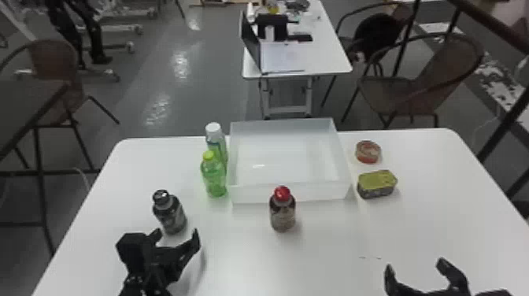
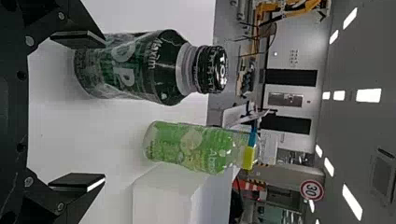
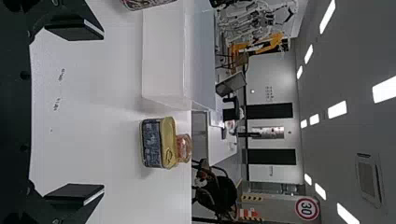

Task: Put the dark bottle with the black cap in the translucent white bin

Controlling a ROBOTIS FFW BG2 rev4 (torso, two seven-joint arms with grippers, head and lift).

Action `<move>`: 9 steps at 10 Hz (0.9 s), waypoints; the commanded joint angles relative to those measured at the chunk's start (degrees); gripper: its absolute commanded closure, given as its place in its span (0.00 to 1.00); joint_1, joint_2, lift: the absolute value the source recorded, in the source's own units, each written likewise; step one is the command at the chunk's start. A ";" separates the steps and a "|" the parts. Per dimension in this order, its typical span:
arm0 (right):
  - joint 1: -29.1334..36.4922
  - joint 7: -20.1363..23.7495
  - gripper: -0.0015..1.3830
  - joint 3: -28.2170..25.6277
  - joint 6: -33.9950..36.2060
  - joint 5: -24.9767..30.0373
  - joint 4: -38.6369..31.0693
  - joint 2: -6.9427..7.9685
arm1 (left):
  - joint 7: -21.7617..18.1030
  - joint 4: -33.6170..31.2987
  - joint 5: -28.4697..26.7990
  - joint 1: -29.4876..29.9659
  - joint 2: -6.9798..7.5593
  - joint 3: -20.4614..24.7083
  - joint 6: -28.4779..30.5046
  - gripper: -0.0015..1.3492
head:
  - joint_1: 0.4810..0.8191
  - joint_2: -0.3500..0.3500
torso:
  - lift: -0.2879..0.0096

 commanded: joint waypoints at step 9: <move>-1.18 1.00 0.10 0.21 0.00 -0.53 1.16 0.14 | -3.59 9.41 -8.44 -9.69 -0.81 8.97 0.86 0.59 | 0.63 0.73 | 0.86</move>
